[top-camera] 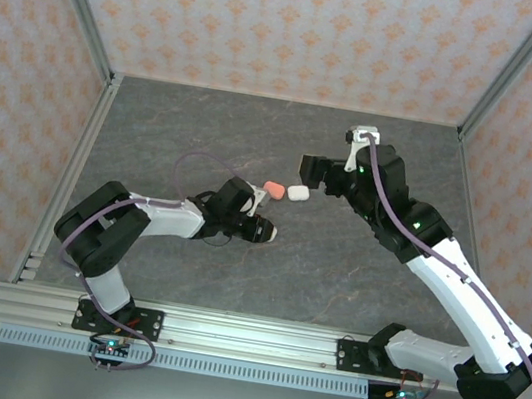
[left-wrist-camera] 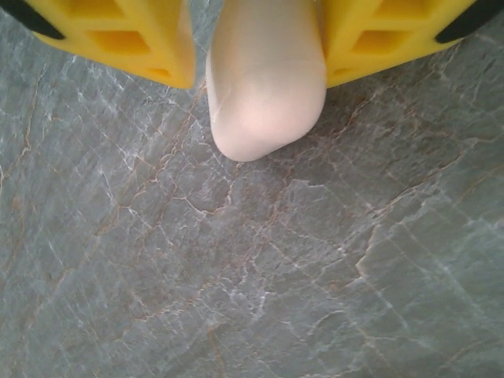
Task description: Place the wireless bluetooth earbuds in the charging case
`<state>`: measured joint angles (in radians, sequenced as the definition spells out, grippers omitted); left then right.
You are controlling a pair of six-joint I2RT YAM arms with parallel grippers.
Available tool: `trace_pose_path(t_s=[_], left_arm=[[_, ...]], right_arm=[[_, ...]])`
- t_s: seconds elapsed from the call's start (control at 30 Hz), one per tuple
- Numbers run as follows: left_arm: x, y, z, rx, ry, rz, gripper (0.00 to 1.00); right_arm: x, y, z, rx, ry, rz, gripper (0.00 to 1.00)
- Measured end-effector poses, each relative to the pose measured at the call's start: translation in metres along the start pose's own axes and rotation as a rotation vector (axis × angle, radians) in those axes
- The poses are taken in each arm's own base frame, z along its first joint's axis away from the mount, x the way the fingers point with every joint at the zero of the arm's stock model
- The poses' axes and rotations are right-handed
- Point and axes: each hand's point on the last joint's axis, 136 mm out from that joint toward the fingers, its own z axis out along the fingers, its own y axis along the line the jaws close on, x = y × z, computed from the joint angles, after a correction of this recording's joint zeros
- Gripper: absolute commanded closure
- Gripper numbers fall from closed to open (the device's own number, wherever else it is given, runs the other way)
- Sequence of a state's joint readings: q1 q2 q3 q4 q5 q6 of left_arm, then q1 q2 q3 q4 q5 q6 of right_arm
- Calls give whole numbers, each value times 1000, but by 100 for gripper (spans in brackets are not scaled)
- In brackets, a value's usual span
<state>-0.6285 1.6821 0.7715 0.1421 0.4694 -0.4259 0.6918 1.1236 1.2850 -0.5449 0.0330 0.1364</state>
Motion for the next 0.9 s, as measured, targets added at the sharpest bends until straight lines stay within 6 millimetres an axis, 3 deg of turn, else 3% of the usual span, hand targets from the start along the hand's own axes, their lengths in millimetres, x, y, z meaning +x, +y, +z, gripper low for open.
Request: trace_pose_path(t_s=[0.13,0.3,0.5,0.63,0.77,0.83,0.9], left_arm=[[0,5,-6,-42,-5,7,45],[-24,-4,-40,-73,-104,51,38],[-56,-14,-94,-141,-262,120,26],[-74,-12,-132,-223,-383,155,18],[-93,3,-172,-361,-517,167,8],[-103,19,-194,-452,-590,149,1],[-107,39,-214,-543,-658,112,0]], right_arm=[[4,-8,0,36,16,-28,1],[5,-22,-1,81,17,-35,1],[25,-73,-2,228,-3,12,1],[51,-104,2,321,-16,-10,1],[83,-137,13,428,-16,-57,1],[98,-158,19,494,-7,-65,1],[111,-179,25,556,-2,-58,1]])
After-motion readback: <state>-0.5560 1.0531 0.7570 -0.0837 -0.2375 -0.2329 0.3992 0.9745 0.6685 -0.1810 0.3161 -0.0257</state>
